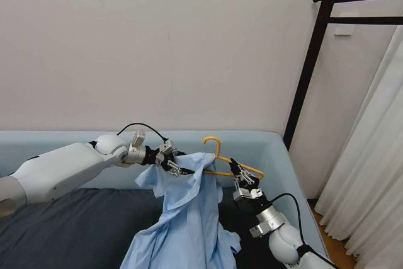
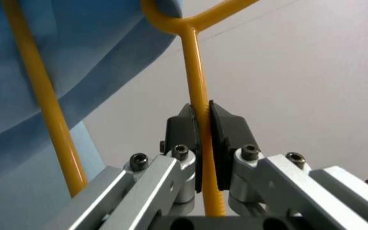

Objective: Pick up the clothes from the sofa and hang them on the clothes hanger.

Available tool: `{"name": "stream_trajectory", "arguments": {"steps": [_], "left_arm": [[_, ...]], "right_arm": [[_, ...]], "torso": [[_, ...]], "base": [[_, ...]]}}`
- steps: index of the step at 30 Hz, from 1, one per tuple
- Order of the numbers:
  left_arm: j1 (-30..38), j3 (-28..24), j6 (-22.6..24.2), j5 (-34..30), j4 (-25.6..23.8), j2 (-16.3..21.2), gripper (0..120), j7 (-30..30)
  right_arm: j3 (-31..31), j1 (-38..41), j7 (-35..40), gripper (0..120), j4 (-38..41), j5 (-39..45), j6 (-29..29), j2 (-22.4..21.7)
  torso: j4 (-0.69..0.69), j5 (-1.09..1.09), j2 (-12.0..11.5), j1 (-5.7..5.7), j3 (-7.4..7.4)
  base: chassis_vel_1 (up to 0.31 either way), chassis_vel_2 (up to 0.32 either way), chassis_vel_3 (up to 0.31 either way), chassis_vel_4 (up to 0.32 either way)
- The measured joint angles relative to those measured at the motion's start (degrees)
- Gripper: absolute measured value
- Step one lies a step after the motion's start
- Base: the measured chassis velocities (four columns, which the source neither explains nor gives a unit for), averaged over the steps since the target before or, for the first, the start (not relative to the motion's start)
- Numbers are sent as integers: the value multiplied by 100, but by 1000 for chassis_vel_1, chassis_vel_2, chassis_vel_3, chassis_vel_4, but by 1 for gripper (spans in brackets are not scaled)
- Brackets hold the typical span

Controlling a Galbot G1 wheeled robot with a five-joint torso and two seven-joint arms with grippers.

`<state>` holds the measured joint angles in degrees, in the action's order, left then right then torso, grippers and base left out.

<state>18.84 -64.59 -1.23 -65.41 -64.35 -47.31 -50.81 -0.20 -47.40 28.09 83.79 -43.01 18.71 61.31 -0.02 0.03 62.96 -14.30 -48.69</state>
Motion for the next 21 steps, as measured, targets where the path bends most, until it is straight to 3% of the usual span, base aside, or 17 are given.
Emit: {"name": "stream_trajectory", "arguments": {"steps": [15, 21], "left_arm": [[-171, 130, 44, -65, -150, 84, 4, -41], [-253, 240, 37, 16, -226, 106, 4, 50]], "right_arm": [[-65, 92, 9, 4, -83, -220, 187, 77], [-63, 107, 17, 4, -88, -254, 208, 74]], "torso": [[1, 0, 0, 0, 0], [1, 0, 0, 0, 0]], "base": [[0, 0, 0, 0], [0, 0, 0, 0]]}}
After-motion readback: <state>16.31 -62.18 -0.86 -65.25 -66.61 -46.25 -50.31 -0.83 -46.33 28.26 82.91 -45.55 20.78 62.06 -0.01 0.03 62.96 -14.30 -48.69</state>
